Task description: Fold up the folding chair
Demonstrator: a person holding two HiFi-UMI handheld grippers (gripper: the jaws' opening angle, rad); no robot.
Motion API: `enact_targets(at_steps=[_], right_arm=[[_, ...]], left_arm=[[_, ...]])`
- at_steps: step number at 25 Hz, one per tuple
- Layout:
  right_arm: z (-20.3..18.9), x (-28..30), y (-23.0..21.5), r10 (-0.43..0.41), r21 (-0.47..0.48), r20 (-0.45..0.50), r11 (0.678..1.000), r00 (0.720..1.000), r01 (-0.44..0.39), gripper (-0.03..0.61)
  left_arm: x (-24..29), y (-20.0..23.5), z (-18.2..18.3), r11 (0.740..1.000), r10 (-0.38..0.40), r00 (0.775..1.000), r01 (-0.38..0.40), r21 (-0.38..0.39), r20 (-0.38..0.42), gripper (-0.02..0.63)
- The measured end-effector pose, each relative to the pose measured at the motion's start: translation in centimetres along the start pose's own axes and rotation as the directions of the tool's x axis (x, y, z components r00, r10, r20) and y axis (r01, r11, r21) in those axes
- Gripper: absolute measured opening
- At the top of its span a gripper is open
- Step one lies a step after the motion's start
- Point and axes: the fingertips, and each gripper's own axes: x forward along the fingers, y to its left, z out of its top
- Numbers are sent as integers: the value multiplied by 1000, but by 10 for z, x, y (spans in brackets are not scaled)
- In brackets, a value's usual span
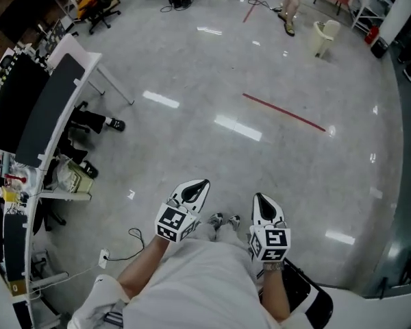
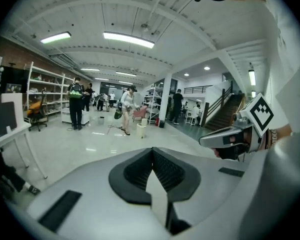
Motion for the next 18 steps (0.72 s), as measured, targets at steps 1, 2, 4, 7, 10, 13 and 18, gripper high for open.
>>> enact_targets(at_steps=[1, 2, 4, 7, 10, 13, 18], right_arm=[[0, 7, 0, 26, -5, 1, 1000, 1000, -26, 6], [0, 14, 0, 49, -16, 1, 999, 999, -49, 6], [1, 26, -2, 83, -46, 0, 996, 997, -83, 6], [8, 30, -6, 105, -48, 16, 993, 994, -104, 6], [15, 28, -2, 105, -19, 41, 994, 994, -104, 6], [24, 38, 11, 101, -28, 64, 995, 993, -100, 5], [49, 65, 38, 43, -55, 93, 998, 995, -38, 5]], left_arm=[[-3, 3, 4, 1000, 23, 1000, -23, 5, 9, 11], [-6, 5, 7, 999, 40, 999, -40, 11, 20, 11], [-10, 9, 11, 997, 68, 997, -69, 18, 38, 11], [-11, 17, 13, 993, 110, 992, -112, 24, 57, 11], [-14, 24, 21, 990, 139, 986, -141, 21, 90, 11], [-18, 36, 30, 989, 136, 983, -142, 46, 121, 11], [-17, 82, 40, 994, 68, 989, -79, 76, 129, 11]])
